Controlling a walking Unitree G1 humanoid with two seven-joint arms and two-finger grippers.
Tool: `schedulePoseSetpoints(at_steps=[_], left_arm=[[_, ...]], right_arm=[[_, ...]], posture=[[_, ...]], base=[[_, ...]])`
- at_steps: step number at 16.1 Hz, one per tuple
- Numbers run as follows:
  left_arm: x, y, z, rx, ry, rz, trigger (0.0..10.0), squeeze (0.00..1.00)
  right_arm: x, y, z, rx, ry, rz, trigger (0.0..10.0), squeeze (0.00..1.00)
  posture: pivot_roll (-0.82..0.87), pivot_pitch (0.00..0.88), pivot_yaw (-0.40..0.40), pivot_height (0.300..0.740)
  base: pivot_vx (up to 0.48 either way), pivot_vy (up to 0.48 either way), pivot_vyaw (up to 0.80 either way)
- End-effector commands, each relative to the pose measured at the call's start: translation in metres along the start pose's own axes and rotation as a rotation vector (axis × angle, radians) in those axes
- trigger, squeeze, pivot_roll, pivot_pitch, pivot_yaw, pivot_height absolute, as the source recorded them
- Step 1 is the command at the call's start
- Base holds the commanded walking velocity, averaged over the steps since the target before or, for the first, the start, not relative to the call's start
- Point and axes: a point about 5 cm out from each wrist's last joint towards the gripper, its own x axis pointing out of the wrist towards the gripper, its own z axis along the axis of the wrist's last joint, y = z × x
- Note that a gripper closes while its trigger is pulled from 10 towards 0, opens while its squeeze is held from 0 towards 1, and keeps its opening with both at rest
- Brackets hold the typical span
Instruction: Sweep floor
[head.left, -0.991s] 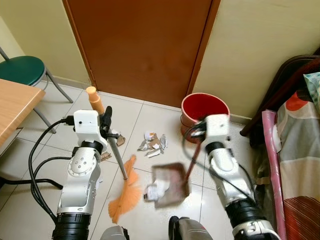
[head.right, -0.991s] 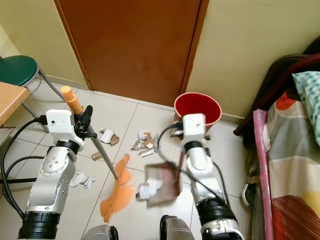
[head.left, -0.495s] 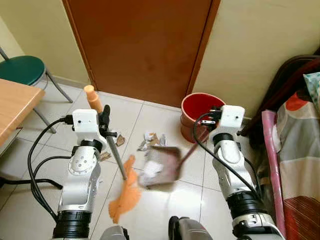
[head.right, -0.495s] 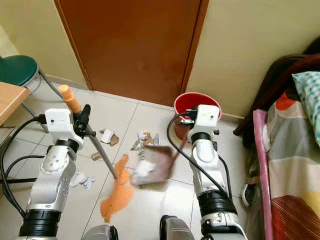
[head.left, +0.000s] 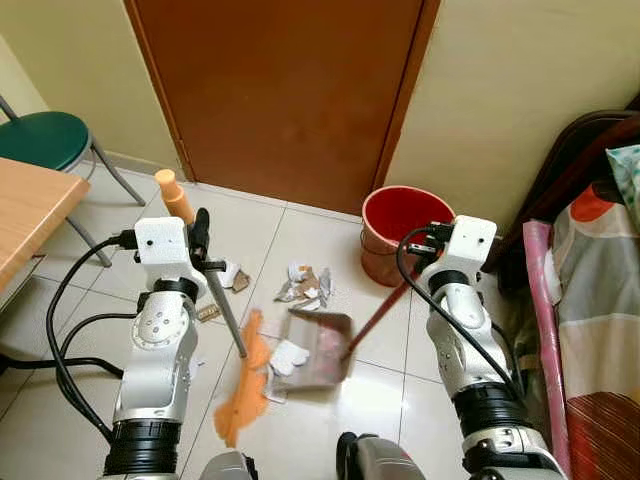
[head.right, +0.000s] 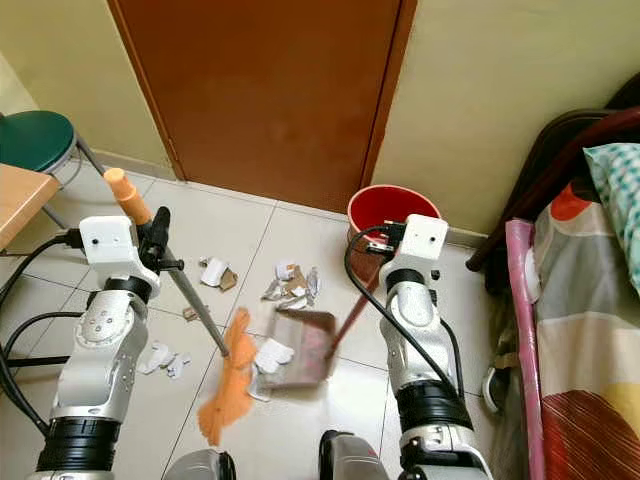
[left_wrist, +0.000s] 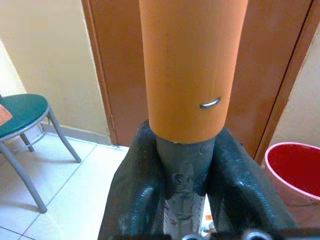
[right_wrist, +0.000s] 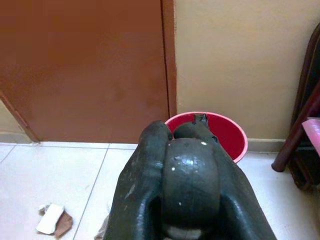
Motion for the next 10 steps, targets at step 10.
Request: schedulePoseSetpoints(at_steps=[10], left_arm=[[0.006,-0.042,0.030,-0.072,-0.087,-0.184,10.0,0.00]], right_arm=[[-0.003,0.017,-0.012,0.036,0.059,0.041,10.0,0.00]], posture=[[-0.03,0.096,-0.052,0.740]], base=[[0.000,0.000,0.00]])
